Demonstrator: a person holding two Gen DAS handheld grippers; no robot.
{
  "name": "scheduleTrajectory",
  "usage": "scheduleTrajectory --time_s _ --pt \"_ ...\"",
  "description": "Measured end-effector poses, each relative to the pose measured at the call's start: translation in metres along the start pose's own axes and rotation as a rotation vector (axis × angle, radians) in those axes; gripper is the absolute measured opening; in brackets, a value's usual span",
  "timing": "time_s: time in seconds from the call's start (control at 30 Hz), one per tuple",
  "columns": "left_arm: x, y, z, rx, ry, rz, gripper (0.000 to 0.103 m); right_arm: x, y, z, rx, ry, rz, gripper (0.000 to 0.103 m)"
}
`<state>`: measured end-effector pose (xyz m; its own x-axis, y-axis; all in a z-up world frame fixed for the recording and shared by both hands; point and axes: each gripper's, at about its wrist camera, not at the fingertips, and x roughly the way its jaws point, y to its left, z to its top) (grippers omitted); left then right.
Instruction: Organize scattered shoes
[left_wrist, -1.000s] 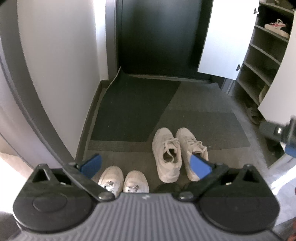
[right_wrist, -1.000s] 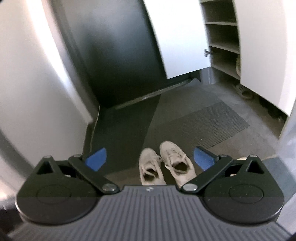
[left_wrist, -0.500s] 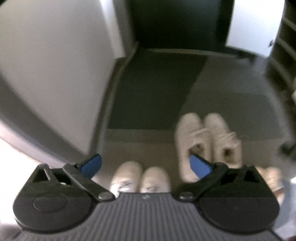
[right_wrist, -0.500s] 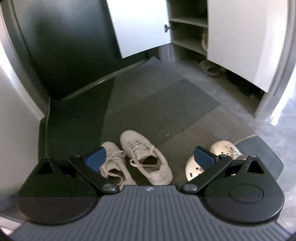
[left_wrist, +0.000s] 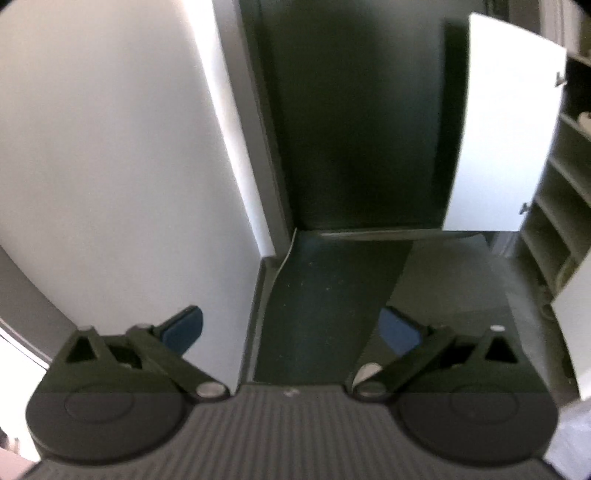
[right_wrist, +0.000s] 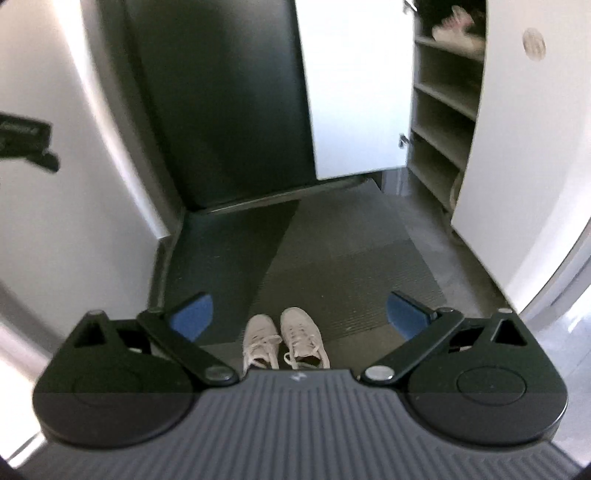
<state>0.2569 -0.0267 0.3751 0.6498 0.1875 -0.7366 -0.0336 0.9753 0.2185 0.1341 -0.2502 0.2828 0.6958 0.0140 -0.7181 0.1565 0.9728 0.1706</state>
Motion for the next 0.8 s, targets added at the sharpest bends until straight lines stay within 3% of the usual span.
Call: scheduleTrajectory --time_s 0.1,0.17,0.2,0.33,0.43,0.5,0.67,0.8 --pt "-0.066 0.000 0.036 0.073 -0.023 -0.043 0.103 -0.043 -0.008 0.028 0.008 0.053 0.068 0.103" --pt "-0.107 -0.007 0.053 0.115 -0.080 -0.100 0.103 -0.068 -0.026 0.038 0.060 0.064 0.180 0.103" --pt "-0.112 -0.009 0.058 0.118 -0.086 -0.106 0.103 -0.071 -0.031 0.041 0.068 0.055 0.188 0.103" --pt "-0.177 -0.036 0.092 0.124 -0.125 -0.154 0.103 -0.078 -0.065 0.041 0.019 0.016 0.158 0.103" --pt "-0.205 -0.055 0.100 0.097 -0.151 -0.180 0.103 -0.077 -0.093 0.039 -0.090 0.020 0.079 0.103" --pt "-0.224 -0.068 0.109 0.068 -0.170 -0.212 0.103 -0.071 -0.119 0.037 -0.097 0.074 -0.002 0.103" --pt "-0.237 -0.093 0.124 -0.002 -0.157 -0.256 0.103 -0.088 -0.162 0.045 -0.008 0.061 0.001 0.103" --pt "-0.206 -0.105 0.136 -0.045 -0.087 -0.320 0.103 -0.115 -0.180 0.058 0.033 0.022 -0.019 0.103"
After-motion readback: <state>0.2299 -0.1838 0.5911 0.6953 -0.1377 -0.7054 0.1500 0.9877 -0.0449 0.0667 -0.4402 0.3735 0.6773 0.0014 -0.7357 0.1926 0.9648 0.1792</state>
